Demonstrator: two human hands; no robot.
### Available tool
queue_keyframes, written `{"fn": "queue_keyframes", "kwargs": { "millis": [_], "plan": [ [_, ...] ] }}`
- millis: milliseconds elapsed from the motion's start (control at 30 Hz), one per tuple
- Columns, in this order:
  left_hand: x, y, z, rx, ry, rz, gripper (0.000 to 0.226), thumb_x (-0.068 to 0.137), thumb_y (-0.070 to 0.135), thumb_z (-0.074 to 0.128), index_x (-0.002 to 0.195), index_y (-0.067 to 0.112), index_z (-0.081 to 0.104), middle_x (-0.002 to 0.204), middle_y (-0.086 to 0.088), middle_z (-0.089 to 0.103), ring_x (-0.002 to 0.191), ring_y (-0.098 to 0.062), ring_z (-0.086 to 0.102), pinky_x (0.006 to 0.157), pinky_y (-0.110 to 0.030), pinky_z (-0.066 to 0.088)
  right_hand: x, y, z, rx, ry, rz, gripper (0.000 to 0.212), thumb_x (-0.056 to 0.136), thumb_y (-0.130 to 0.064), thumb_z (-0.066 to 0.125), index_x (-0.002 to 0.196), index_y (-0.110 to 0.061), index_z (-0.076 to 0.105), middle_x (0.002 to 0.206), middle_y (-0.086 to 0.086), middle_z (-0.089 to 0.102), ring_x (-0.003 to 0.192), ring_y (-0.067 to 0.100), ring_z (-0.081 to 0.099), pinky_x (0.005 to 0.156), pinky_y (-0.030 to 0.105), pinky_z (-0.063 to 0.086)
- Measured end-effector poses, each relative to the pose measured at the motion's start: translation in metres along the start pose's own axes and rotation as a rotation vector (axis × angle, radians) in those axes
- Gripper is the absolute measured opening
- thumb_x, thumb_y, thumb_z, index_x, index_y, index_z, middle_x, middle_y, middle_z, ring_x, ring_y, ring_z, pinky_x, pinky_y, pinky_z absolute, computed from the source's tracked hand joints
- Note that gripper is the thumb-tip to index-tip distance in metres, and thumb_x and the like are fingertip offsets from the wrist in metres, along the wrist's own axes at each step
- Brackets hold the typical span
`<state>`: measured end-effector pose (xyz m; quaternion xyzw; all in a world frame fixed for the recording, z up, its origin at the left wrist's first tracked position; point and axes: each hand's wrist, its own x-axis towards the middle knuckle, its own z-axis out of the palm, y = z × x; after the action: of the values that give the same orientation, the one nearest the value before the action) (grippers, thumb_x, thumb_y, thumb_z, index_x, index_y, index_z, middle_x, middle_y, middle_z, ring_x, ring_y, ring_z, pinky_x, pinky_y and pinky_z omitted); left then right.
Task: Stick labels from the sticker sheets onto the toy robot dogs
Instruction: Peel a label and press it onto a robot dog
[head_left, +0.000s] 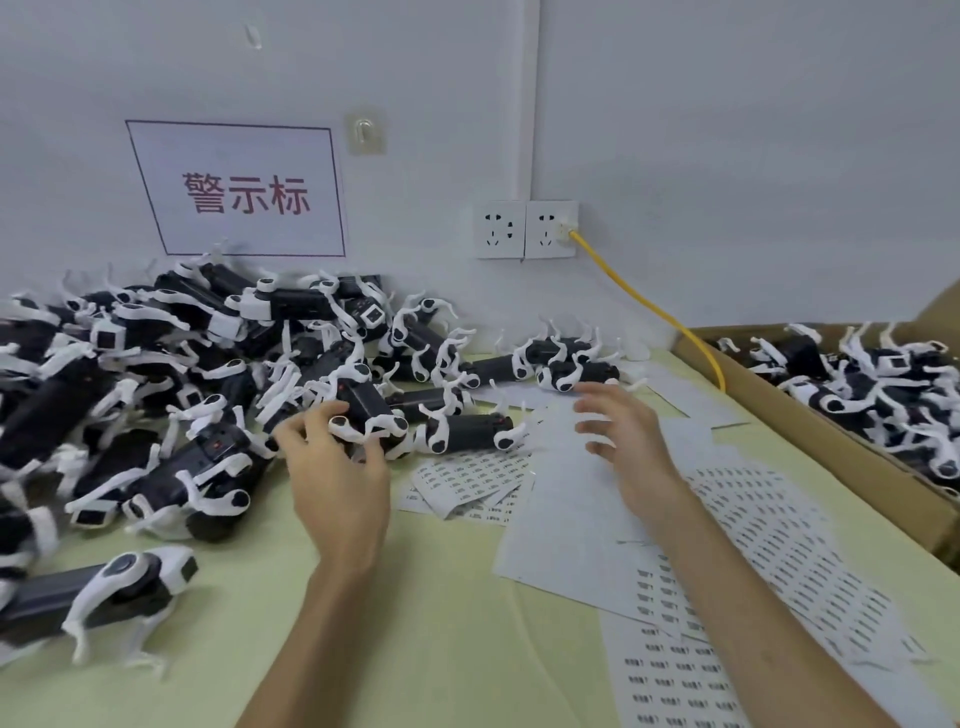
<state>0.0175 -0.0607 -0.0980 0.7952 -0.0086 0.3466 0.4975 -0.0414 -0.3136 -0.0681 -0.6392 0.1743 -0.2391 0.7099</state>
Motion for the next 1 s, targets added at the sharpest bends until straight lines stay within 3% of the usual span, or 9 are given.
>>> {"fn": "queue_keyframes", "kwargs": {
  "millis": [67, 167, 267, 333, 433, 633, 767, 900, 1000],
  "plan": [
    [-0.004, 0.005, 0.001, -0.063, -0.047, 0.119, 0.026, 0.092, 0.010, 0.068, 0.113, 0.022, 0.061, 0.115, 0.004, 0.055, 0.074, 0.001, 0.059, 0.064, -0.016, 0.042, -0.003, 0.013, 0.012, -0.389, -0.096, -0.135, 0.039, 0.096, -0.021, 0.068, 0.132, -0.029, 0.059, 0.120, -0.007, 0.061, 0.088, 0.010, 0.063, 0.070, 0.023, 0.045],
    [-0.009, 0.005, 0.005, -0.075, -0.328, 0.201, 0.018, 0.094, 0.009, 0.065, 0.093, 0.027, 0.069, 0.091, 0.018, 0.069, 0.083, 0.000, 0.063, 0.071, -0.026, 0.049, -0.011, 0.034, 0.031, -0.525, -0.321, -0.134, 0.067, 0.095, -0.026, 0.071, 0.150, -0.041, 0.034, 0.124, -0.018, 0.056, 0.097, -0.001, 0.064, 0.072, 0.017, 0.047],
    [-0.013, 0.003, 0.009, 0.076, -0.678, 0.222, 0.016, 0.094, 0.018, 0.066, 0.089, 0.031, 0.075, 0.090, 0.023, 0.073, 0.091, 0.005, 0.064, 0.078, -0.025, 0.049, -0.011, 0.045, 0.038, -0.555, -0.269, -0.251, 0.033, 0.093, -0.018, 0.071, 0.120, -0.033, 0.060, 0.101, -0.010, 0.066, 0.072, -0.009, 0.062, 0.066, 0.013, 0.047],
    [-0.014, 0.003, 0.010, 0.178, -0.735, 0.272, 0.014, 0.093, 0.021, 0.067, 0.093, 0.030, 0.078, 0.094, 0.019, 0.074, 0.092, -0.001, 0.065, 0.084, -0.029, 0.050, -0.011, 0.045, 0.038, -0.579, -0.240, -0.301, 0.011, 0.092, -0.017, 0.070, 0.097, -0.027, 0.068, 0.085, -0.003, 0.071, 0.066, 0.000, 0.061, 0.069, 0.023, 0.048],
    [-0.015, 0.003, 0.010, 0.160, -0.716, 0.272, 0.015, 0.093, 0.021, 0.067, 0.097, 0.028, 0.080, 0.098, 0.016, 0.076, 0.095, -0.006, 0.065, 0.084, -0.028, 0.048, -0.016, 0.045, 0.039, -0.592, -0.267, -0.355, 0.013, 0.098, -0.019, 0.065, 0.085, -0.018, 0.065, 0.073, 0.003, 0.070, 0.067, 0.012, 0.061, 0.073, 0.030, 0.050],
    [-0.019, 0.003, 0.014, 0.211, -0.741, 0.309, 0.019, 0.099, 0.027, 0.062, 0.103, 0.025, 0.081, 0.108, 0.015, 0.074, 0.106, -0.012, 0.059, 0.092, -0.030, 0.045, -0.014, 0.020, 0.034, 0.167, -0.307, 0.076, 0.018, 0.104, -0.013, 0.053, 0.090, -0.008, 0.062, 0.075, 0.008, 0.069, 0.065, 0.019, 0.067, 0.068, 0.028, 0.056],
    [-0.018, 0.007, 0.013, -0.157, -0.738, -0.018, 0.020, 0.103, 0.034, 0.062, 0.090, 0.030, 0.077, 0.088, 0.031, 0.074, 0.084, 0.009, 0.064, 0.068, -0.005, 0.042, -0.018, 0.009, 0.027, 0.566, -0.462, 0.380, 0.024, 0.095, -0.018, 0.057, 0.075, -0.008, 0.065, 0.070, 0.005, 0.063, 0.058, 0.016, 0.061, 0.060, 0.028, 0.054],
    [-0.010, 0.013, 0.008, -0.673, -0.867, -0.469, 0.048, 0.091, 0.052, 0.064, 0.118, 0.014, 0.075, 0.115, 0.007, 0.075, 0.089, -0.011, 0.064, 0.076, -0.022, 0.049, -0.024, 0.008, 0.034, 0.675, -0.556, 0.431, 0.021, 0.091, -0.019, 0.058, 0.076, -0.008, 0.066, 0.069, 0.004, 0.061, 0.057, 0.016, 0.060, 0.059, 0.030, 0.054],
    [-0.008, 0.016, 0.002, -0.973, -0.896, -0.522, 0.055, 0.091, 0.047, 0.065, 0.127, 0.006, 0.070, 0.124, -0.007, 0.070, 0.102, -0.017, 0.061, 0.085, -0.028, 0.051, -0.027, 0.007, 0.037, 0.618, -0.580, 0.447, 0.024, 0.092, -0.022, 0.060, 0.074, -0.010, 0.070, 0.067, 0.003, 0.057, 0.055, 0.014, 0.055, 0.059, 0.027, 0.049]
  ]
}}
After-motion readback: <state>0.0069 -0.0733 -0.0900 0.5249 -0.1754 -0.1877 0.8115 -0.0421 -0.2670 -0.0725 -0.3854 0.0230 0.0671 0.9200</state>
